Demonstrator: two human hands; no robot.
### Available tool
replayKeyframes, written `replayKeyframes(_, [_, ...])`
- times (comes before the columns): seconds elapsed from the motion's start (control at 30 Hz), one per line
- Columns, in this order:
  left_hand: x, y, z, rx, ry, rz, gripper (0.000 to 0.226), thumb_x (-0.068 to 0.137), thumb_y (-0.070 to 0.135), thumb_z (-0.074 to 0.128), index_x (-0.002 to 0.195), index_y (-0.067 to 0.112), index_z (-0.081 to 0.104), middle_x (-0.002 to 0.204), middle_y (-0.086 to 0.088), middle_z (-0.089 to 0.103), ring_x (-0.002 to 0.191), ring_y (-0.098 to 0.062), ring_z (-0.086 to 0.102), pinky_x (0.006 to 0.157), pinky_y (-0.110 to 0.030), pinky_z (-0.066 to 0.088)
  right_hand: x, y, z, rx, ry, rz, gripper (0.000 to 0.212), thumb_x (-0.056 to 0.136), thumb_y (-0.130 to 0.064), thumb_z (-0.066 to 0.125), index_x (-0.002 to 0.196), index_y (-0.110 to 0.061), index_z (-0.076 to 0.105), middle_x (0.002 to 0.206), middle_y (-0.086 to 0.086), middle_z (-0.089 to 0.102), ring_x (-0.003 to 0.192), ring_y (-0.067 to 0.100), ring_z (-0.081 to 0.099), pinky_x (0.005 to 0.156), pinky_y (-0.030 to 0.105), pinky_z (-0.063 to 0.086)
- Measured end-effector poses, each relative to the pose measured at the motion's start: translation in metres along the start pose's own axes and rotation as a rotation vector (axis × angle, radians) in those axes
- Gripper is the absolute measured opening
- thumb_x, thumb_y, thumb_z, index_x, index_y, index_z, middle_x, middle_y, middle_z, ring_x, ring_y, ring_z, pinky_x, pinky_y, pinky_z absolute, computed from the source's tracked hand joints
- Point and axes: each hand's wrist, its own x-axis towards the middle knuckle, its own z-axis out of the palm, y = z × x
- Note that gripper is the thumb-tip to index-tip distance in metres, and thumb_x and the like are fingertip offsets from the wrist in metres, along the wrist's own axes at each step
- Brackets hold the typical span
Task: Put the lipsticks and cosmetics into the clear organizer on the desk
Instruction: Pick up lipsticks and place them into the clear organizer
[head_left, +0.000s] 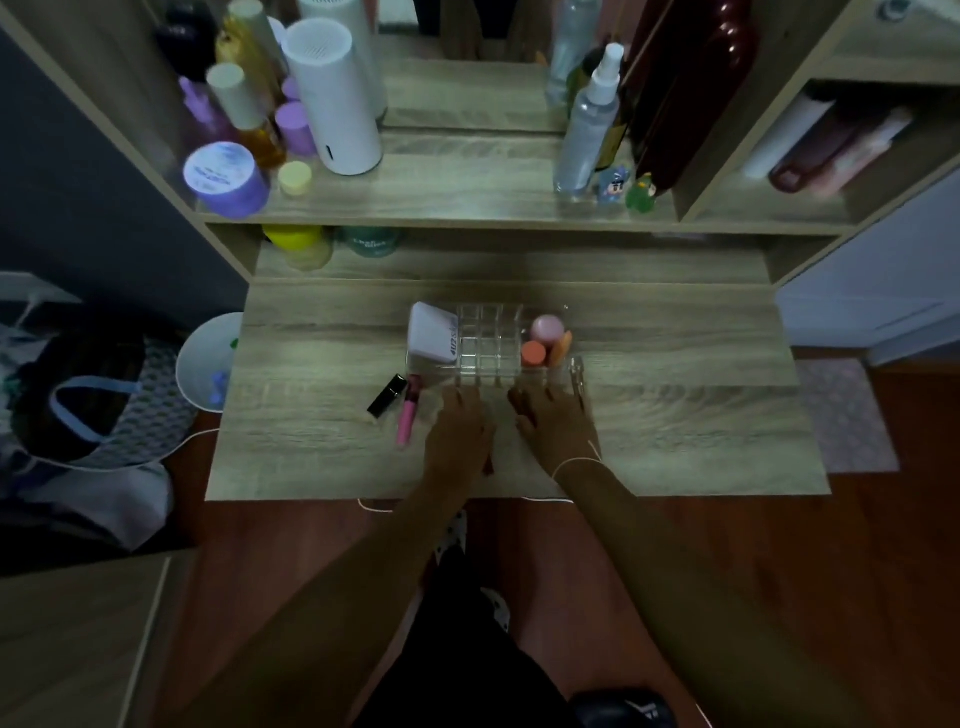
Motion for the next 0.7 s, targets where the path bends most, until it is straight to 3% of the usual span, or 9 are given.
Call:
replayKeyframes(0.07, [0.001,0.000,0.000,-0.065,0.025,-0.013,0.046,0.099,0.020,0.042,0.141,0.007,0.027,0.144,-0.022,0.033,0.119,-0.028,0.051,0.091,-0.031,0.051,0.001,0.000,0.001,0.012,-0.002,0.000,0.041,0.092,-0.019,0.052,0.133,-0.019,0.046,0.122,0.017,0.057,0.108,0.034,0.056,0.093,0.046,0.046])
replayKeyframes(0.2, [0.000,-0.002,-0.009,-0.195,0.027,-0.035,0.038,0.097,0.015,0.044,0.133,0.006,0.040,0.136,-0.022,0.039,0.111,-0.034,0.054,0.090,-0.045,0.050,0.002,-0.002,0.000,0.028,-0.008,-0.036,0.038,0.092,-0.016,0.052,0.130,-0.017,0.049,0.121,0.019,0.056,0.106,0.035,0.056,0.088,0.041,0.045])
replayKeyframes(0.33, [0.000,-0.010,-0.014,-0.222,0.070,0.021,0.034,0.093,0.012,0.049,0.126,0.003,0.047,0.130,-0.022,0.047,0.116,-0.033,0.049,0.096,-0.038,0.044,-0.001,-0.007,-0.001,0.039,-0.021,-0.046,0.043,0.089,-0.014,0.054,0.131,-0.018,0.050,0.125,0.017,0.055,0.107,0.034,0.057,0.087,0.042,0.050])
replayKeyframes(0.43, [0.002,-0.017,-0.022,-0.255,0.101,0.051,0.030,0.091,0.014,0.054,0.120,0.006,0.052,0.122,-0.017,0.054,0.112,-0.029,0.050,0.092,-0.022,0.034,-0.003,-0.013,-0.001,0.066,0.018,-0.086,0.037,0.087,-0.012,0.057,0.123,-0.014,0.056,0.118,0.018,0.059,0.102,0.034,0.059,0.080,0.038,0.049])
replayKeyframes(0.57, [0.005,-0.024,-0.038,-0.329,0.077,0.097,0.038,0.092,0.020,0.055,0.128,0.011,0.047,0.128,-0.016,0.050,0.110,-0.030,0.054,0.093,-0.042,0.048,-0.002,-0.023,-0.001,0.140,0.068,-0.093,0.041,0.087,-0.017,0.060,0.127,-0.019,0.052,0.120,0.013,0.061,0.104,0.029,0.060,0.084,0.036,0.050])
replayKeyframes(0.7, [0.013,-0.024,-0.059,-0.466,0.162,0.197,0.036,0.093,0.017,0.056,0.128,0.014,0.048,0.113,-0.012,0.063,0.091,-0.018,0.063,0.077,-0.028,0.052,0.003,-0.035,-0.009,0.285,0.120,-0.044,0.043,0.086,-0.016,0.062,0.124,-0.028,0.046,0.100,0.007,0.070,0.086,0.023,0.067,0.071,0.027,0.049])
